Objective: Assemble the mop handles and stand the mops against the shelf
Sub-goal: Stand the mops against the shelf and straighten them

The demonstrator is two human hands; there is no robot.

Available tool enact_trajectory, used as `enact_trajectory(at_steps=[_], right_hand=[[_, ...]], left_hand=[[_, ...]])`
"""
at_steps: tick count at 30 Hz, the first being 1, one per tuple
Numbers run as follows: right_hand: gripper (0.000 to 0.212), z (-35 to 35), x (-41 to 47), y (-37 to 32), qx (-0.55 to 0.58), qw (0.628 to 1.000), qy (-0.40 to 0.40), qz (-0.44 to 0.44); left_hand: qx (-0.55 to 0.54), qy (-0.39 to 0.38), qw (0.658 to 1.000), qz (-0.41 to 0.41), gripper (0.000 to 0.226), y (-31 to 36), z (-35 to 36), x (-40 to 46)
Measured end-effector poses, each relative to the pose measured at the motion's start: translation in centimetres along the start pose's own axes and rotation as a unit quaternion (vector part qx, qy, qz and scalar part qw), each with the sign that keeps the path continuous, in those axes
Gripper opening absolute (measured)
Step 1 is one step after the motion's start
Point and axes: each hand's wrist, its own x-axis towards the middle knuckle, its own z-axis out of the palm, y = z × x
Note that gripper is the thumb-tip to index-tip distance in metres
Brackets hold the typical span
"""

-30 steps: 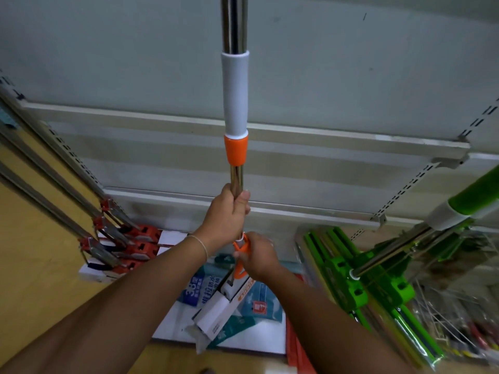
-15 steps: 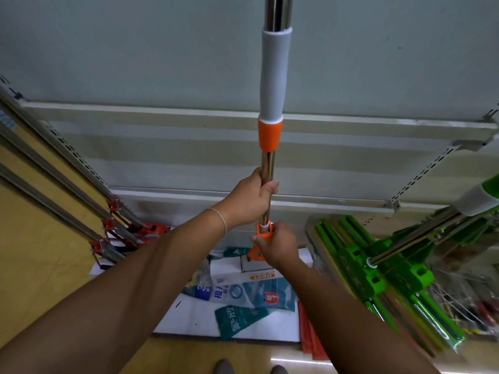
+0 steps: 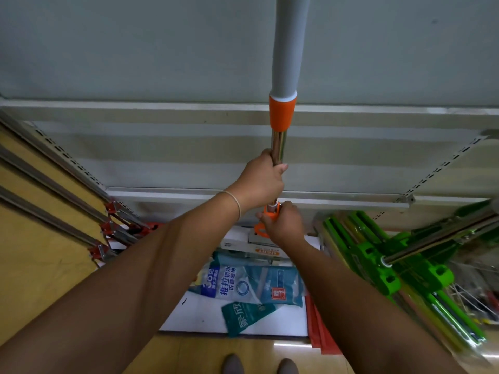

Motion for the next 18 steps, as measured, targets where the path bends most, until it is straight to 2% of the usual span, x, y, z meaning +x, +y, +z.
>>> enact_trajectory(at_steps=[6,12,16,18], right_hand=[[0.041,0.3,1.1,-1.2,0.02,1.0,-0.003,0.007],[0.032,0.0,0.5,-1.3,0.068,0.996,-0.041,0.034],[0.069,-1.1,-2.2,0.7,0.028,0.994,-0.067,0.077],[0.065,-1.9,-4.2,2.2,0.014,0.992,-0.068,0.108]], left_hand=[[0.037,0.017,0.999,0.006,0.014,-0.3,-0.8,1.0],[0.039,0.013,0.999,0.013,0.014,-0.6,-1.2,0.8],[0.027,-0.027,0.999,0.002,0.029,-1.2,-1.5,0.0],[0.045,-0.069,0.996,-0.037,0.049,-2.1,-1.8,-0.9]])
